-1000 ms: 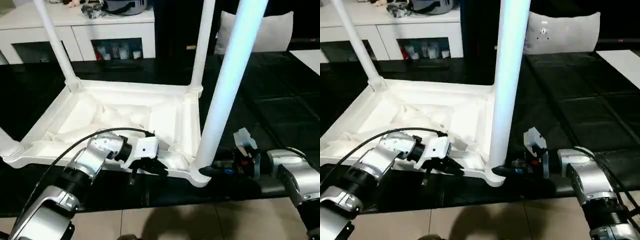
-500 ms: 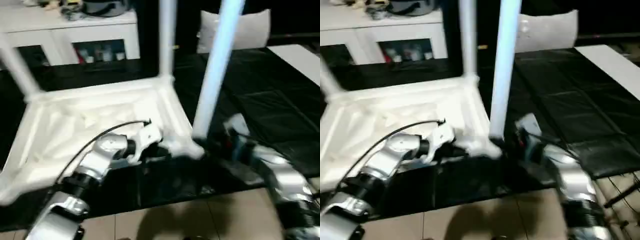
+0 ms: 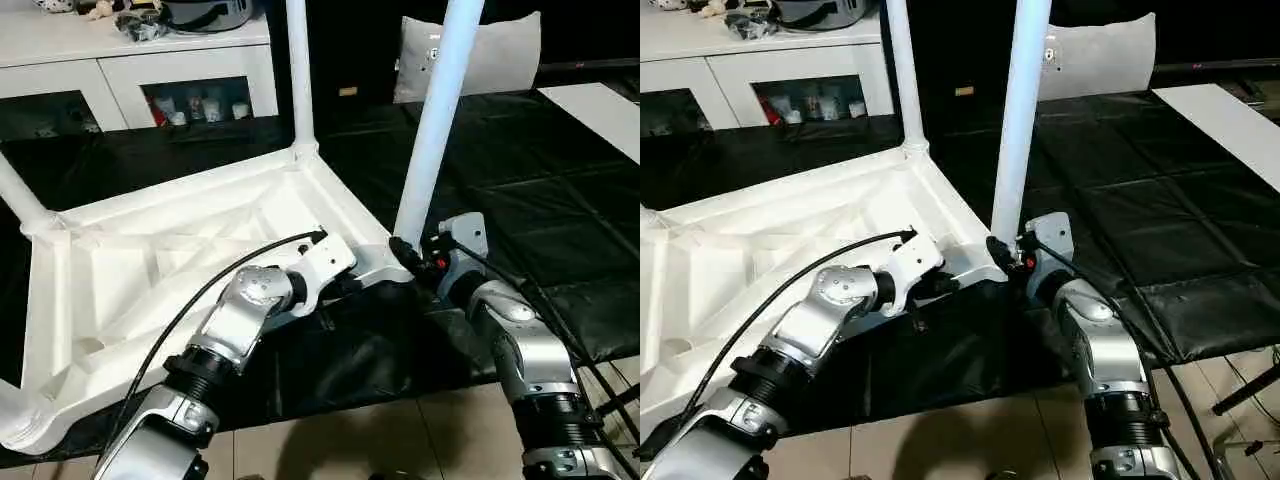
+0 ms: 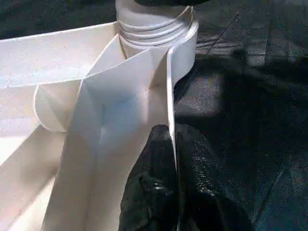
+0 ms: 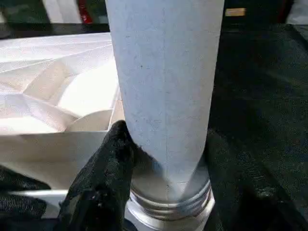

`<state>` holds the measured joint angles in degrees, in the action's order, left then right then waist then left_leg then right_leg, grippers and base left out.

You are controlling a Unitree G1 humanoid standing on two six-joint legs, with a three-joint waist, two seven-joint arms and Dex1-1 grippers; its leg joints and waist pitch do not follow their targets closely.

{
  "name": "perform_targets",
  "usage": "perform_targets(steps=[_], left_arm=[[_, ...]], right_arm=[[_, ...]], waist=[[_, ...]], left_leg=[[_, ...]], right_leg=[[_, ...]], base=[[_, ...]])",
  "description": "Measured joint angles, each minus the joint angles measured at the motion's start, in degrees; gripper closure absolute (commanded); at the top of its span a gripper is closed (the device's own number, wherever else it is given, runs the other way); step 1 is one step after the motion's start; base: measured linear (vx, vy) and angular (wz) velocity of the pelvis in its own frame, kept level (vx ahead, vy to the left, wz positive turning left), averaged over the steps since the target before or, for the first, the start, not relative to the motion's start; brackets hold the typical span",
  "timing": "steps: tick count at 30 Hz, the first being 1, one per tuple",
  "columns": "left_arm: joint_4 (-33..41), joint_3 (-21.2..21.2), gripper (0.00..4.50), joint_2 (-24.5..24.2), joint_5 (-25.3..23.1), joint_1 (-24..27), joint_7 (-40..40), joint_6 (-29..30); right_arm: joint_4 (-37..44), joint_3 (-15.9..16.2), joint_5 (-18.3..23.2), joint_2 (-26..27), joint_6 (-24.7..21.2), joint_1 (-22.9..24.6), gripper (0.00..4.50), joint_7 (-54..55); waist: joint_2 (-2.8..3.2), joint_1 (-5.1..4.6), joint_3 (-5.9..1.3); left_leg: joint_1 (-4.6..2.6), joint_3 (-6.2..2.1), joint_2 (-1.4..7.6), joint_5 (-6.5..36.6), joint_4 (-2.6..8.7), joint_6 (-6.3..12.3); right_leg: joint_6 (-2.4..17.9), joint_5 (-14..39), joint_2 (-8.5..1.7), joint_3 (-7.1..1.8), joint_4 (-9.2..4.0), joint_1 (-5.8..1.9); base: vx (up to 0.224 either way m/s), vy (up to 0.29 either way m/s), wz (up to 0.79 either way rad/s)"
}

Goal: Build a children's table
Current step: Rotate leg to tighten

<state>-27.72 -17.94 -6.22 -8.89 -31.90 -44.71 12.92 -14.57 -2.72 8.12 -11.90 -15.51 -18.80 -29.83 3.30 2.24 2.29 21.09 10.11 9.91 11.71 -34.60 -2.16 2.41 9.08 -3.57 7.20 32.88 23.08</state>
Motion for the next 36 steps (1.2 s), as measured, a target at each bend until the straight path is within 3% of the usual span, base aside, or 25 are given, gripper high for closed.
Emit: perform_targets(steps=[3, 5, 8, 11, 14, 15, 17, 21, 30, 36], left_arm=[[-0.16, -0.43, 4.5, -0.33, 0.0, -0.09, -0.91, -0.98], [-0.51, -0.64, 4.5, -0.67, 0.08, -0.21, -1.87, -1.74], [-1.5, -1.03, 4.5, -2.43, 0.45, -0.43, -4.83, -4.37], [-2.63, -1.03, 4.5, -4.03, 1.38, -0.5, -7.02, -6.76], [-3.23, -1.68, 4.5, -6.42, 2.13, -0.49, -10.84, -9.95], [-3.44, -1.89, 4.5, -7.63, 2.53, -0.49, -12.7, -11.31], [-3.55, -2.16, 4.5, -9.07, 2.61, -0.5, -15.05, -13.06], [-4.09, -3.55, 4.5, -11.19, 2.94, -0.94, -19.96, -17.21], [-3.05, -5.91, 4.5, -13.8, 5.78, -1.14, -30.9, -19.61], [-3.19, -6.62, 4.5, -13.71, 5.79, -1.39, -31.41, -20.48]], right_arm=[[0.74, -0.43, 2.27, -2.17, 1.33, 0.73, 1.8, -3.75], [1.06, -0.8, 3.5, -3.64, 2.19, 0.73, 1.52, -6.16], [2.55, -0.94, 5.75, -8.48, 2.36, 1.49, 1.4, -13.82], [4.23, -1.32, 7.31, -11.29, 2.27, 1.82, 1.0, -19.29], [4.73, -0.97, 8.28, -14.17, 2.15, 2.63, 0.97, -24.48], [4.71, -0.48, 8.28, -15.34, 2.2, 2.65, 0.67, -26.02], [4.71, 0.52, 8.28, -16.72, 2.4, 2.65, 0.67, -28.31], [4.73, 3.5, 9.22, -18.45, 2.04, 2.68, 0.67, -34.85], [4.77, 7.86, 11.83, -20.94, -0.63, 2.66, 1.46, -45.53], [4.77, 8.71, 12.44, -22.01, -2.0, 2.66, 1.86, -48.01]], waist=[[0.06, 0.45, 0.0], [0.12, 0.81, -0.01], [0.21, 1.14, -0.01], [0.2, 1.23, -0.01], [0.18, 1.33, 0.0], [0.18, 1.36, 0.0], [0.16, 1.42, -0.01], [0.15, 2.6, 0.0], [0.07, 4.48, 0.01], [0.04, 4.64, 0.02]], left_leg=[[0.0, 0.0, 0.0, 0.0, 0.01, 0.01], [-0.01, 0.0, 0.0, 0.0, 0.01, 0.02], [-0.02, 0.0, 0.0, -0.01, -0.02, 0.02], [-0.02, 0.0, 0.02, -0.01, -0.02, 0.02], [-0.01, 0.0, 0.03, -0.01, -0.04, 0.02], [-0.02, 0.0, 0.03, -0.01, -0.05, 0.02], [-0.02, 0.0, 0.03, -0.01, -0.06, 0.02], [-0.04, -0.01, 0.03, 0.0, -0.14, 0.04], [-0.03, 0.0, 0.03, 0.01, -0.2, 0.06], [-0.03, 0.0, 0.02, 0.01, -0.27, 0.05]], right_leg=[[-0.02, 0.01, 0.0, 0.0, 0.01, 0.02], [-0.01, 0.01, 0.0, 0.0, 0.03, 0.02], [-0.01, 0.0, 0.0, 0.0, 0.05, 0.0], [-0.01, 0.01, 0.02, 0.01, 0.06, -0.08], [-0.01, 0.0, 0.01, 0.03, 0.06, -0.06], [-0.01, 0.0, 0.01, 0.03, 0.07, -0.06], [-0.01, 0.0, 0.01, 0.04, 0.07, -0.06], [-0.01, 0.0, -0.02, 0.07, 0.06, -0.06], [-0.01, 0.0, -0.07, 0.08, 0.1, -0.06], [-0.01, 0.0, -0.09, 0.07, 0.13, -0.08]], base=[[0.0, 0.0, 0.0], [0.0, 0.0, 0.0], [0.0, 0.0, 0.0], [0.0, 0.0, 0.0], [0.0, 0.0, 0.0], [0.0, 0.0, 0.0], [0.0, 0.0, 0.0], [0.0, 0.0, 0.0], [0.0, 0.0, 0.0], [0.0, 0.0, 0.0]])
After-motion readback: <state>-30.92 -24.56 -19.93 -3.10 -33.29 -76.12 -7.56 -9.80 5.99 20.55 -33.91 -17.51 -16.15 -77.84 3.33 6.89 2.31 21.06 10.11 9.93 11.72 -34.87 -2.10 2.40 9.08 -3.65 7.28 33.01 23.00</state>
